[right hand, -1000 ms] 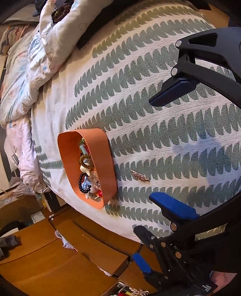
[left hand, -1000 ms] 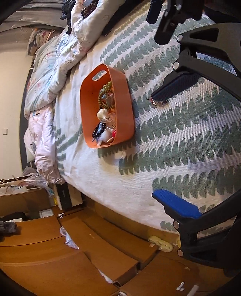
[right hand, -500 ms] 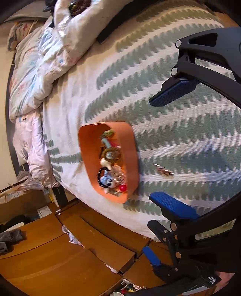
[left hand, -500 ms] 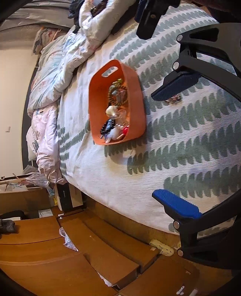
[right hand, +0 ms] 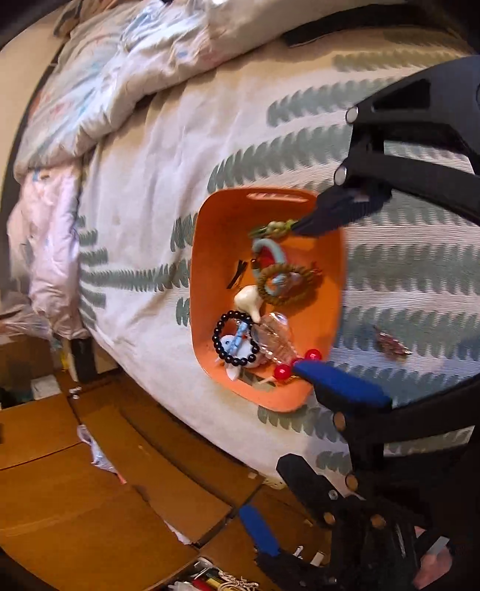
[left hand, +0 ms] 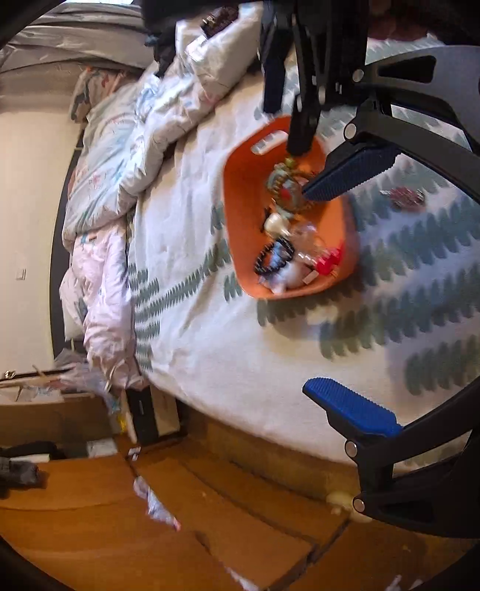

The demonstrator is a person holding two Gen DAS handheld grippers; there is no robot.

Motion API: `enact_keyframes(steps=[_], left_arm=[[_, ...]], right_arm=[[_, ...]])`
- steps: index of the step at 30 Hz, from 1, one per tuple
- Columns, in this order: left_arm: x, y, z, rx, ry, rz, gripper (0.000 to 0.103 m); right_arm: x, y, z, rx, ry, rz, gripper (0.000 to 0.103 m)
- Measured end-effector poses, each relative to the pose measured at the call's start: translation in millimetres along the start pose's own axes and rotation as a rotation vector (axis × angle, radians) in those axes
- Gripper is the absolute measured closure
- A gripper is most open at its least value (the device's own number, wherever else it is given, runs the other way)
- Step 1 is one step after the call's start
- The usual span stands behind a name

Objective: Organize jewelry
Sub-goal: 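Reach both open tools back down into the orange basket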

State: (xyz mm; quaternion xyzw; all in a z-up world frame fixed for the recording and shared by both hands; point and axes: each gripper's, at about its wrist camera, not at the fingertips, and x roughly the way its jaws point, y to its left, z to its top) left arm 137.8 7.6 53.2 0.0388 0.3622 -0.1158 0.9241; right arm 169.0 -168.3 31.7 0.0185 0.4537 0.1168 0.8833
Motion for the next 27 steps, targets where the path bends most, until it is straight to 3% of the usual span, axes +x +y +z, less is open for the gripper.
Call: enact_keyframes(steps=[6,10,12,20,24,27], left_arm=[[29.6,2.4,14.2,0.052,-0.011,-0.093,0.008],[44.3,2.9,17.1,0.088,-0.017,-0.178,0.008],[50.9,3.5,17.3,0.098,-0.007,-0.209,0.013],[51.8,5.9,16.2,0.134,-0.040,-0.143,0.014],[55.5,-3.4,16.8,0.176,-0.045,-0.190,0.014],[57.7,-15.2,18.1,0.272,-0.077,-0.211,0.016]], right_arm=[[30.9,-17.5,10.3,-0.003,0.025,0.004,0.037],[47.3,-26.9,10.3,-0.010,0.075,0.019,0.052],[53.0,-29.4,11.0,-0.015,0.085,0.023,0.054],[74.1,-20.0,11.3,-0.059,0.111,0.032,0.057],[74.7,-20.8,10.8,-0.063,0.108,0.028,0.057],[74.0,-22.2,10.0,-0.063,0.102,0.031,0.057]])
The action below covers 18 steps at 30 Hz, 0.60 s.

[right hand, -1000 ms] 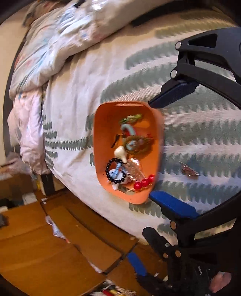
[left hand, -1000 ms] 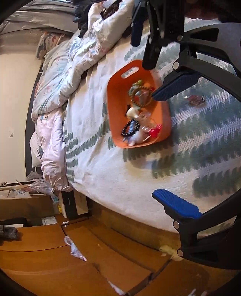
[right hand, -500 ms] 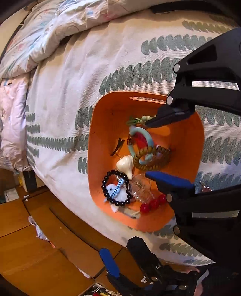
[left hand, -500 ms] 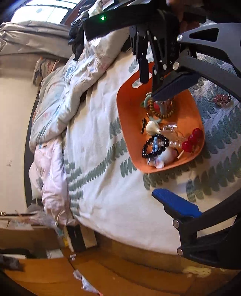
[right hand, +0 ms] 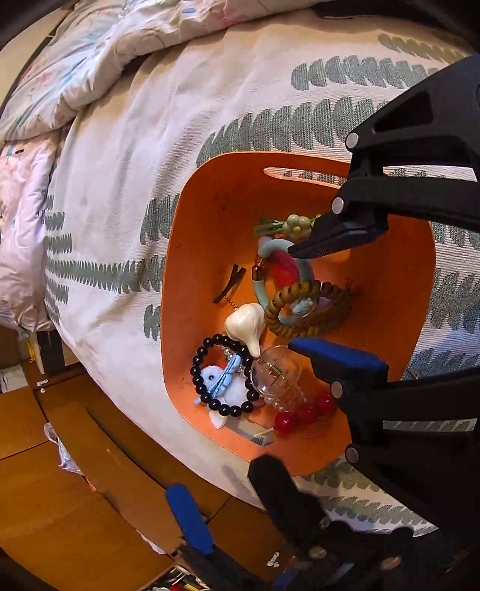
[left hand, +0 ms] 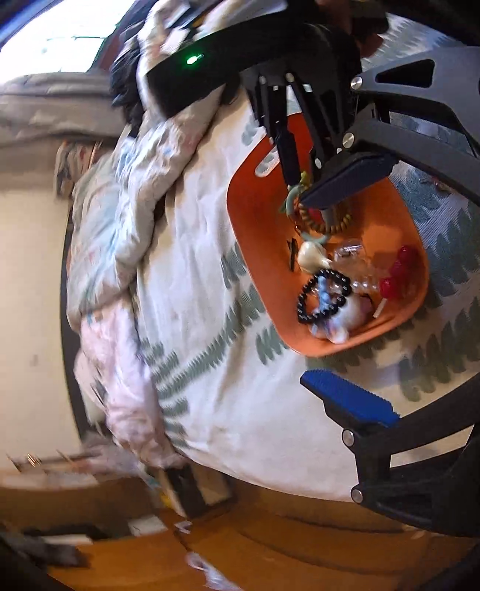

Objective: Organize jewelry
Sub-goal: 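Reach both open tools back down into the orange basket, then close the left tool on the black bracelet while the right tool grips the brown bead bracelet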

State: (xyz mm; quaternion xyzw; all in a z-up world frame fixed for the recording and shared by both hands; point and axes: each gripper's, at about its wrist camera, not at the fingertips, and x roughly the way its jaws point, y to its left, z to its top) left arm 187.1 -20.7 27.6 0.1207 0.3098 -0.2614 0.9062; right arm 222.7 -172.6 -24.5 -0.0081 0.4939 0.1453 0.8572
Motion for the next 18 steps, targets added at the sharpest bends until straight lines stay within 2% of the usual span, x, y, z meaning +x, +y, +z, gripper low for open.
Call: enact_keyframes(steps=[4,7,8,14,18], left_arm=[[9.2,4.5,4.4,0.026,0.028,-0.052,0.017],[19.9,9.3,4.1,0.015,0.063,-0.068,0.025],[22.8,9.0,3.4,0.019,0.071,-0.071,0.031],[38.1,2.9,-0.5,0.029,0.113,-0.066,0.035],[47.7,7.6,-0.9,-0.004,0.156,-0.021,0.036]], right_arm=[[0.5,0.1,-0.7,-0.013,-0.004,0.001,0.056],[-0.2,-1.3,-0.7,-0.013,-0.006,0.003,0.057],[-0.5,-1.8,-0.5,-0.013,-0.007,-0.002,0.057],[-0.3,-3.3,0.1,-0.011,-0.007,-0.008,0.057],[1.2,-0.6,0.6,-0.015,-0.001,-0.011,0.057]])
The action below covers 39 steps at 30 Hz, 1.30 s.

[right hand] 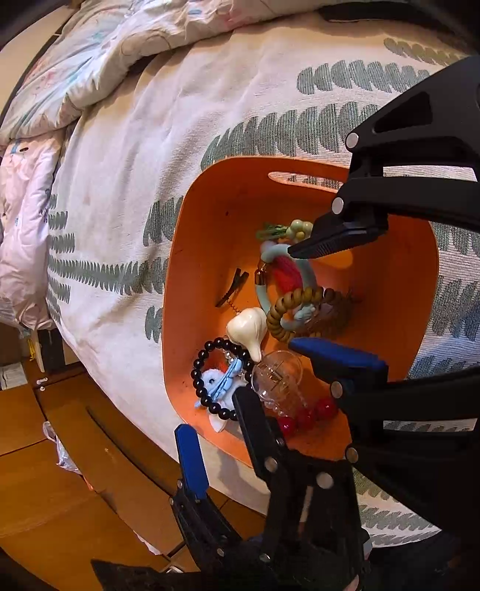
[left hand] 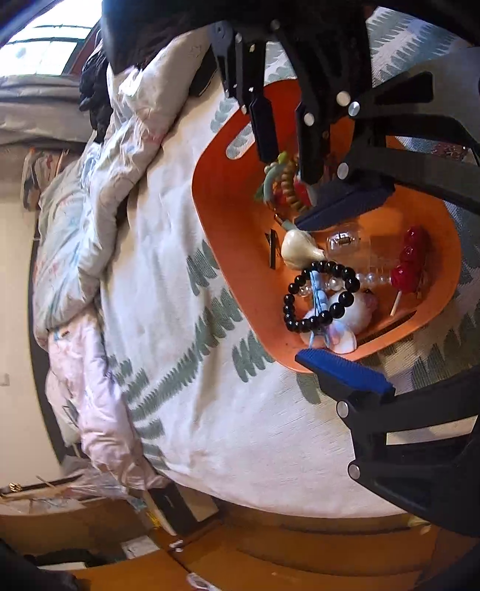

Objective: Organize jewelry
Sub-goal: 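Close the left tool on the black bracelet while the right tool grips the brown bead bracelet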

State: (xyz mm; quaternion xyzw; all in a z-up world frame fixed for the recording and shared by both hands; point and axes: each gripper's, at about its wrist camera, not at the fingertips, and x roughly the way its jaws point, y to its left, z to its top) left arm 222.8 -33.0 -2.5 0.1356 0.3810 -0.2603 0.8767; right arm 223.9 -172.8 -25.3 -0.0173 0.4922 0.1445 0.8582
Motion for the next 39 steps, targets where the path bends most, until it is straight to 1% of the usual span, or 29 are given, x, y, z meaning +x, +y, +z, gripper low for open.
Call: enact_keyframes(steps=[1,2,3,5,8,18,20,22,25,30,39], left_arm=[[1.9,1.0,0.5,-0.009,0.011,0.008,0.037],[3.3,2.2,0.6,-0.019,0.016,-0.002,0.037],[4.6,3.4,0.7,-0.030,0.022,-0.007,0.037],[7.8,3.3,1.2,-0.031,0.036,0.016,0.038],[12.3,3.4,1.1,-0.037,0.052,0.023,0.040],[23.0,5.9,2.1,-0.047,0.078,0.040,0.044],[23.1,6.8,2.2,-0.049,0.078,0.040,0.045],[23.6,6.7,2.1,-0.046,0.079,0.043,0.045],[24.6,6.1,2.2,-0.037,0.078,0.044,0.045],[25.1,6.8,3.5,-0.041,0.080,0.033,0.045],[28.6,3.1,4.5,-0.015,0.088,0.041,0.045]], right_arm=[[0.4,1.3,0.3,-0.002,0.000,-0.004,0.059],[0.5,1.9,0.0,-0.002,0.002,-0.006,0.060],[1.0,2.3,0.4,-0.002,0.004,-0.010,0.061],[1.8,2.3,1.3,0.001,0.004,-0.017,0.061],[2.0,1.9,1.3,0.005,0.004,-0.017,0.061],[1.9,2.5,2.7,0.000,-0.003,-0.027,0.064],[0.8,3.1,2.7,-0.005,-0.008,-0.030,0.068],[-0.5,4.0,3.2,-0.012,-0.012,-0.012,0.071],[1.0,8.1,2.7,-0.035,-0.009,-0.021,0.071],[3.9,10.3,2.9,-0.038,-0.005,-0.025,0.071],[7.9,12.3,4.9,-0.048,0.010,-0.040,0.072]])
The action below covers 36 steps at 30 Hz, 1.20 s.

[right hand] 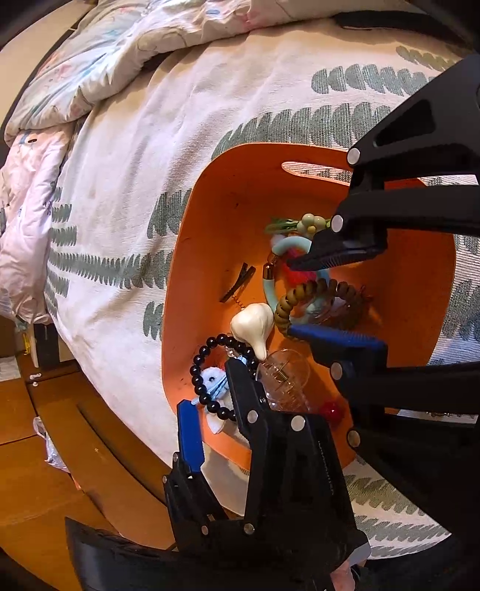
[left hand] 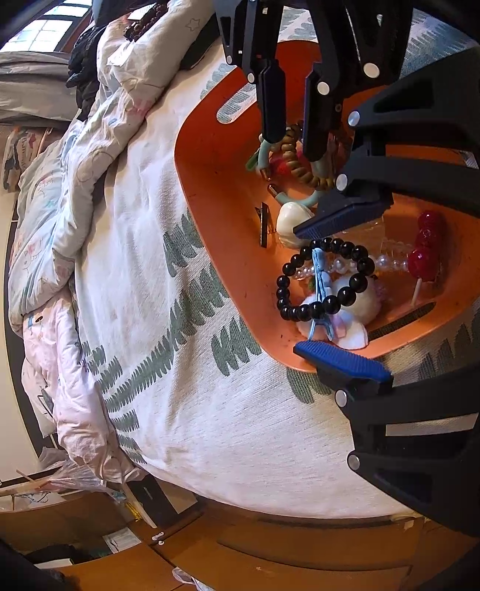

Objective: Organize jewelry
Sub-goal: 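Close the left tool on the black bracelet while the right tool grips the brown bead bracelet, then lift the black bracelet with the left tool while the right tool lifts brown bracelet and blue bangle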

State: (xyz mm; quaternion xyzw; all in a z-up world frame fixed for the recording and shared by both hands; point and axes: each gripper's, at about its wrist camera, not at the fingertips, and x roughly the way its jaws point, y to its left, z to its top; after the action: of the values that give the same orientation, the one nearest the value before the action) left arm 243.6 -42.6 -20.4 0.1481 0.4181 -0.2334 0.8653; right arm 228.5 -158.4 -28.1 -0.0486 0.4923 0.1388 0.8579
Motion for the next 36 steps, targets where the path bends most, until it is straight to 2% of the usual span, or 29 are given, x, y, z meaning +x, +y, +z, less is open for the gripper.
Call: enact_keyframes(steps=[4,5,8,14,20,24,31,32,33,36], left_arm=[[2.3,-2.9,1.1,0.012,0.008,0.004,0.046],[4.2,-2.9,1.8,0.011,0.020,-0.001,0.052],[9.2,-0.6,1.6,0.002,0.038,0.000,0.058],[8.0,-0.7,2.0,0.002,0.037,0.000,0.059],[5.5,-0.3,3.5,0.004,0.032,0.003,0.068],[3.6,-2.5,3.9,0.011,0.024,0.005,0.080],[0.7,-4.0,3.6,0.018,0.014,-0.001,0.084],[-0.4,-4.3,3.7,0.020,0.008,0.000,0.085],[-1.2,-4.8,3.8,0.023,0.007,-0.008,0.092],[-4.7,-6.7,4.8,0.033,-0.005,-0.003,0.093]], right_arm=[[5.2,4.1,1.9,-0.006,0.024,0.006,0.074],[6.3,4.9,2.5,-0.008,0.028,0.000,0.075],[8.3,3.9,3.4,0.000,0.045,0.000,0.082],[5.6,1.2,3.4,0.006,0.044,-0.001,0.083],[4.2,7.1,2.9,-0.011,0.048,-0.010,0.090],[5.6,10.5,2.4,-0.021,0.056,-0.013,0.090],[1.6,4.9,3.7,-0.002,0.041,-0.013,0.091],[0.9,4.3,4.3,0.001,0.038,-0.014,0.091],[-0.5,3.5,4.9,0.006,0.031,-0.016,0.091],[-5.2,0.5,6.4,0.019,0.016,-0.008,0.091]])
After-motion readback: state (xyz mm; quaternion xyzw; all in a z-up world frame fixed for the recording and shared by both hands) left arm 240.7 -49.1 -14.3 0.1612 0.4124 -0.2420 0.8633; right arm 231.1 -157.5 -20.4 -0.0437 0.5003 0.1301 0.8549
